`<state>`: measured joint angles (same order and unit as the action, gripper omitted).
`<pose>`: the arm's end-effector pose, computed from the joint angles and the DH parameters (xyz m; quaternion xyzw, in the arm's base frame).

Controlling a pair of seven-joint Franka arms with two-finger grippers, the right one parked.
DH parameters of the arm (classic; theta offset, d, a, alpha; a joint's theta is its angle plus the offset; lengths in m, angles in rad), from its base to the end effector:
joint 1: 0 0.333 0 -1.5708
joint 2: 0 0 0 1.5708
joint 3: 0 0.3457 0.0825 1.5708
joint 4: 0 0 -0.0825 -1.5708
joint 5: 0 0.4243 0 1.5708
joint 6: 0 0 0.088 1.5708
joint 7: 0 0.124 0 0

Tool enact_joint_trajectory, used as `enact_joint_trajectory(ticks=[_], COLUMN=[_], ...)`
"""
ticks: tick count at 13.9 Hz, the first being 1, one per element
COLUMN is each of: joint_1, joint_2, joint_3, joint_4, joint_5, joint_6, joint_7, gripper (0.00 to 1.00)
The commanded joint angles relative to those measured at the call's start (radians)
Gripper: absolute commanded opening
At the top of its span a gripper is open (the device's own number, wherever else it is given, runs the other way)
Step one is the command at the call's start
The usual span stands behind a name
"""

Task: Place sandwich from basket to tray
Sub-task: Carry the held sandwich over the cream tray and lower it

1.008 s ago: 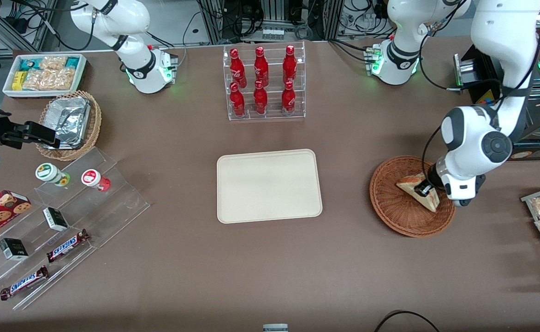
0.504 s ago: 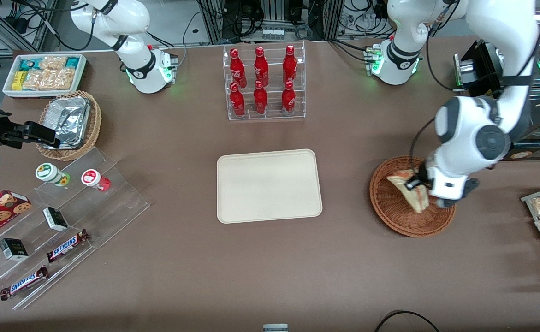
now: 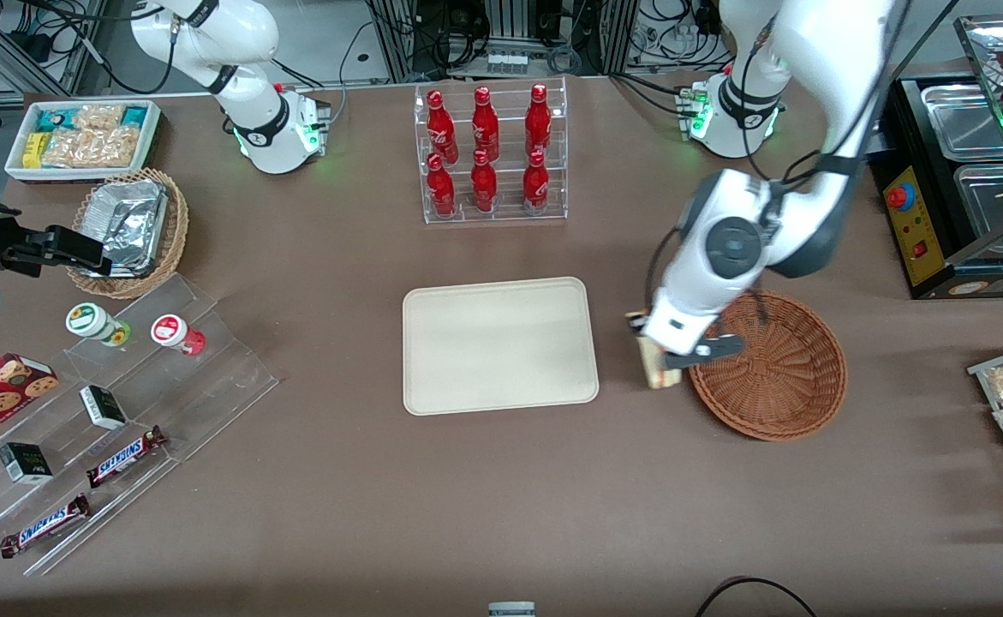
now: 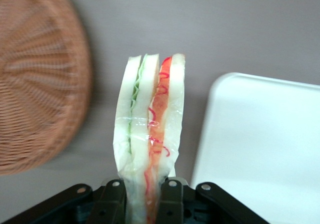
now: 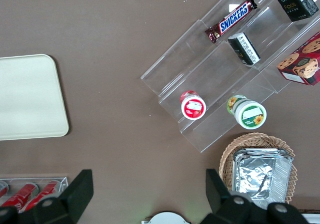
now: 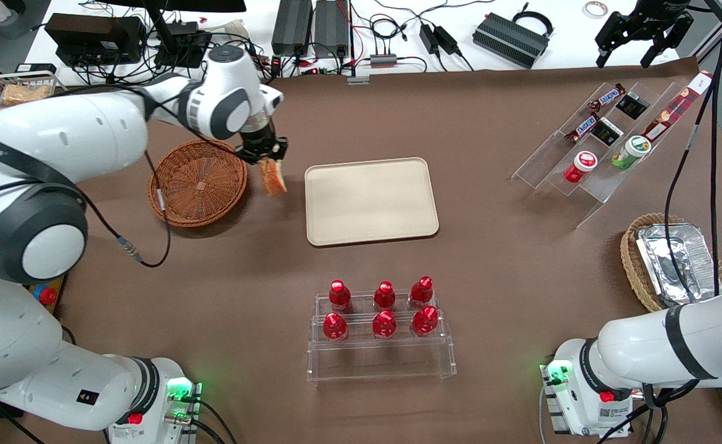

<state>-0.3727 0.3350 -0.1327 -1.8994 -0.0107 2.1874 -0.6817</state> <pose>0.5780 -0.3161 0.3098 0.9950 0.0943 -0.0329 0.0093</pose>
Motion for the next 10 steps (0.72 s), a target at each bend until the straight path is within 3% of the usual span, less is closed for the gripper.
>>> enact_joint_trajectory(ticks=[1,5,10], joint_1=[-0.093,-0.204,-0.268], joint_2=[0.125,0.326,0.436], joint_3=[0.013,0.013,0.013], joint_4=[0.173,0.441,0.566], joint_5=[0.003,-0.002,-0.002], joint_6=[-0.052,-0.159,-0.179], joint_7=[-0.03,-0.056,-0.175], gripper=[0.0,0.0,0.0])
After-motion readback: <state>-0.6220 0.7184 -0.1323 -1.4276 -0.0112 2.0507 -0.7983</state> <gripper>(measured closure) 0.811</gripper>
